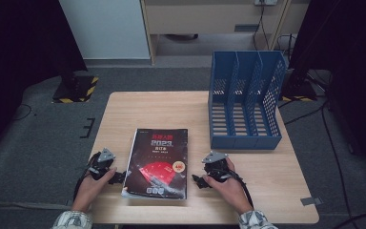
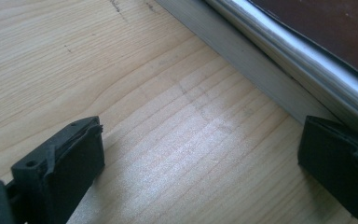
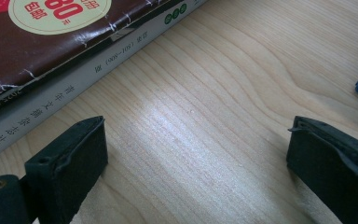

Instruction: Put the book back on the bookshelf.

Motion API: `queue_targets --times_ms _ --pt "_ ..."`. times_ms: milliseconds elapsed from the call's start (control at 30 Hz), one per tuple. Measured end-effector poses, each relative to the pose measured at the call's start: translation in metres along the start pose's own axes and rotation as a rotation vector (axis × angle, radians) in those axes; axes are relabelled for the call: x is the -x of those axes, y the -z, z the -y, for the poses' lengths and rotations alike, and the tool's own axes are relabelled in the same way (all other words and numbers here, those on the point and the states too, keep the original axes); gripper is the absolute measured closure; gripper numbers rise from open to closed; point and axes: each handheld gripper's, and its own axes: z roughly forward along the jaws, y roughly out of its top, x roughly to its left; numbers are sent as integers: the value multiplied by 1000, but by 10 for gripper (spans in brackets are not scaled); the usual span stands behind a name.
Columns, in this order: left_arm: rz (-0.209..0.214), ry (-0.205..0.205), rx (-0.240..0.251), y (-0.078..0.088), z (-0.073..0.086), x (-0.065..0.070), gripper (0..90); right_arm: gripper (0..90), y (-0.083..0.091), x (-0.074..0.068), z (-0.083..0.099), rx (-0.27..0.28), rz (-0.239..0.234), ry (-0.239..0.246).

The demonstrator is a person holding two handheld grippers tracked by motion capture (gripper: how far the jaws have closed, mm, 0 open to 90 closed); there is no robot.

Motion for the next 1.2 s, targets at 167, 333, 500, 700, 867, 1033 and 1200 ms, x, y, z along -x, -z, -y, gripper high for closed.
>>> queue_targets --times_ms 167,333,500,700,867,1033,1200 --pt "-3 1 -2 -1 -1 0 0 56 0 0 0 0 3 -2" --pt "-5 10 0 -2 -2 1 0 62 0 -2 0 2 22 -12" --pt "-12 6 -2 -3 -5 0 3 79 0 -3 0 9 38 -37" --pt "-60 25 -8 4 -8 -2 92 140 12 0 -6 59 58 -106" --pt "-77 83 55 16 -13 -3 120 157 30 4 -24 99 57 -121" --pt "-80 80 98 22 -18 3 137 232 34 0 -40 77 44 -84" --pt "-62 28 152 33 -24 18 219 299 28 -5 -58 53 62 -67"
